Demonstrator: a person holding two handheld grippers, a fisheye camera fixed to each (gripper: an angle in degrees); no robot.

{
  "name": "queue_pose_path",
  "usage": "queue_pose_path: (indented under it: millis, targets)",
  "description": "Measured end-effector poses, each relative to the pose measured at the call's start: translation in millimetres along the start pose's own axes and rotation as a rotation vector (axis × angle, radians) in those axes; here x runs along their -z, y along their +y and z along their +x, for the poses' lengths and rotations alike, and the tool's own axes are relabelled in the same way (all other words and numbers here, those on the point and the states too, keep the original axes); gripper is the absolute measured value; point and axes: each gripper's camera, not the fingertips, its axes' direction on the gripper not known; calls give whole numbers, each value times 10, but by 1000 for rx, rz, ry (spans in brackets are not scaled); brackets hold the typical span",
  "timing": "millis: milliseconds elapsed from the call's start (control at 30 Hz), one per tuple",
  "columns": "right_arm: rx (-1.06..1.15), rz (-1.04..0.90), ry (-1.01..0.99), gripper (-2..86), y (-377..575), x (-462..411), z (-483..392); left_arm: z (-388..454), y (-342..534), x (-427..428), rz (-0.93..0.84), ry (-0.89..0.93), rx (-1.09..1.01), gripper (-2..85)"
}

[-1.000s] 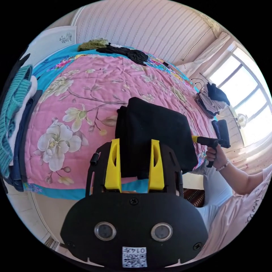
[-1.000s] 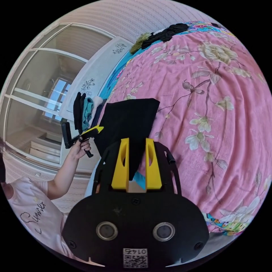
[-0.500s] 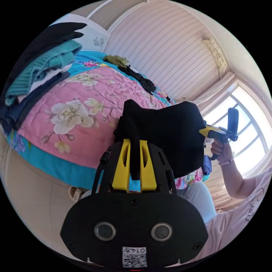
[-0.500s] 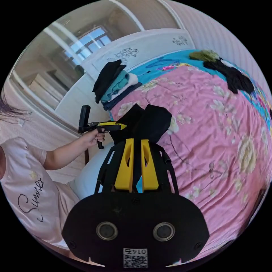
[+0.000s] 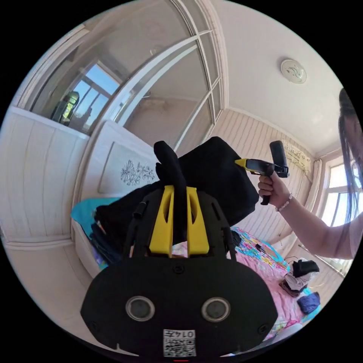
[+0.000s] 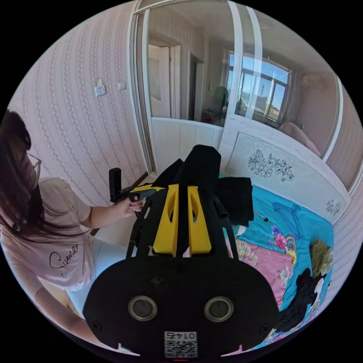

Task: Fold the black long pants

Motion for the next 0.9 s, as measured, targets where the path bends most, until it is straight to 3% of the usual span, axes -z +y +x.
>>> queue_pose_path:
  millis: [133,267,367,467,633,900]
  targets:
    - [-252,-61,118,47,-365,-483,806,-437,-92,-787,-95,-115,59,63]
    - [-428,-217,273,52,-280,-1254,1163,-1007,578,-1751,-467,-308,159,75]
    - [-435,-366,214,56,-150,-1946,1195,-950,812,-1751,-374,-256,75,82]
    - [-384,-428,313,48,-104,-2225,1125,-824,967,-1746,-378,-269,16,84]
    - [-364,-389,320,45,-138,-2009,994,-639,1069,-1443,-335,-261,10,79]
    - [-297,-251,376,69,114,-946,496,535,1424,-941,-310,-260,-426,54]
